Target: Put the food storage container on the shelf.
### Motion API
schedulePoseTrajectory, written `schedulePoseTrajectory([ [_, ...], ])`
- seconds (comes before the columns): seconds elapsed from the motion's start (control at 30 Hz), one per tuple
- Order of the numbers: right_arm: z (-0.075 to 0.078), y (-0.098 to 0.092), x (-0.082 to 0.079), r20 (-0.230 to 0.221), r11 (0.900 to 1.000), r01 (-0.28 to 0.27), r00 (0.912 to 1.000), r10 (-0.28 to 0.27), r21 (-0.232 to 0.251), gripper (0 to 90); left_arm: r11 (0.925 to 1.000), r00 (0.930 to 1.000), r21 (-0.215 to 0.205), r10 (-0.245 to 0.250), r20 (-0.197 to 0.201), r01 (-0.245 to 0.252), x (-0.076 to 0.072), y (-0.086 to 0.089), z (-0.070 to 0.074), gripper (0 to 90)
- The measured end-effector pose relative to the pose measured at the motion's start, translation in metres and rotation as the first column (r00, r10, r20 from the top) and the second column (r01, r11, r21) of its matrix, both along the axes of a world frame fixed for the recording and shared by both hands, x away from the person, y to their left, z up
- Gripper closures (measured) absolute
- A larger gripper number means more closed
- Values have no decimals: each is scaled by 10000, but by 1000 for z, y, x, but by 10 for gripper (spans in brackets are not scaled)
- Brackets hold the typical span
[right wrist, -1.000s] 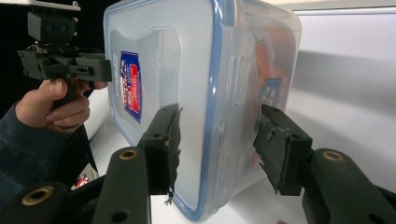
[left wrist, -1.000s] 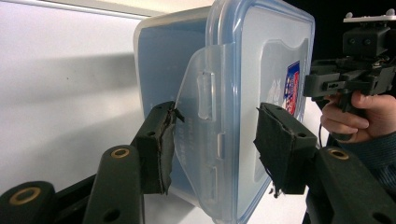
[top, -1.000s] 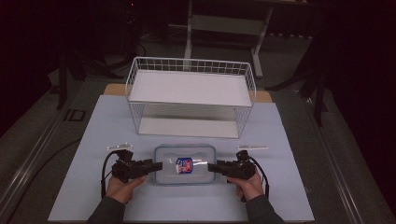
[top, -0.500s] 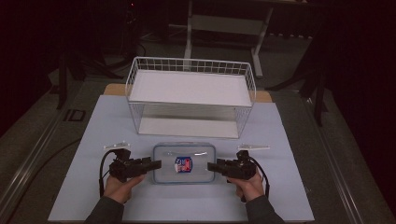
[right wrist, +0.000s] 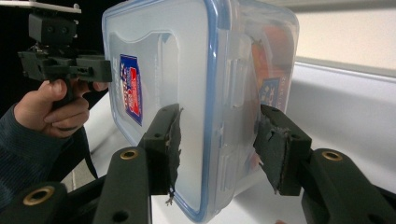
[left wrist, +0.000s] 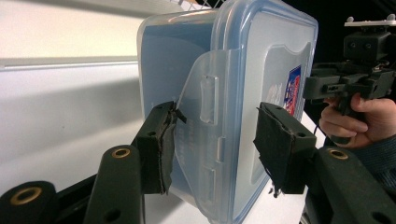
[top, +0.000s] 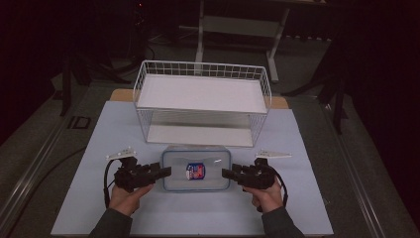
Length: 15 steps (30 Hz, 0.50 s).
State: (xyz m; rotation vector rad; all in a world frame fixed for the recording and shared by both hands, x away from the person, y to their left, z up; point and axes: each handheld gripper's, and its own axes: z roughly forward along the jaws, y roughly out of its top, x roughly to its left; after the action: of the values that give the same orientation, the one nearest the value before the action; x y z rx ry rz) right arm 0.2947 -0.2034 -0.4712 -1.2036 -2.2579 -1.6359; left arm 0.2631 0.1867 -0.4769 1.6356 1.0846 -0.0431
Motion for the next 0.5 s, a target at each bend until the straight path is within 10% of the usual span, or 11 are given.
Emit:
schedulePoseTrajectory([
  [0.5,12,0,-5,630,9999,-16,9980,8,123,514,9999,9979,93,45,641,-51,-5,1,14,485],
])
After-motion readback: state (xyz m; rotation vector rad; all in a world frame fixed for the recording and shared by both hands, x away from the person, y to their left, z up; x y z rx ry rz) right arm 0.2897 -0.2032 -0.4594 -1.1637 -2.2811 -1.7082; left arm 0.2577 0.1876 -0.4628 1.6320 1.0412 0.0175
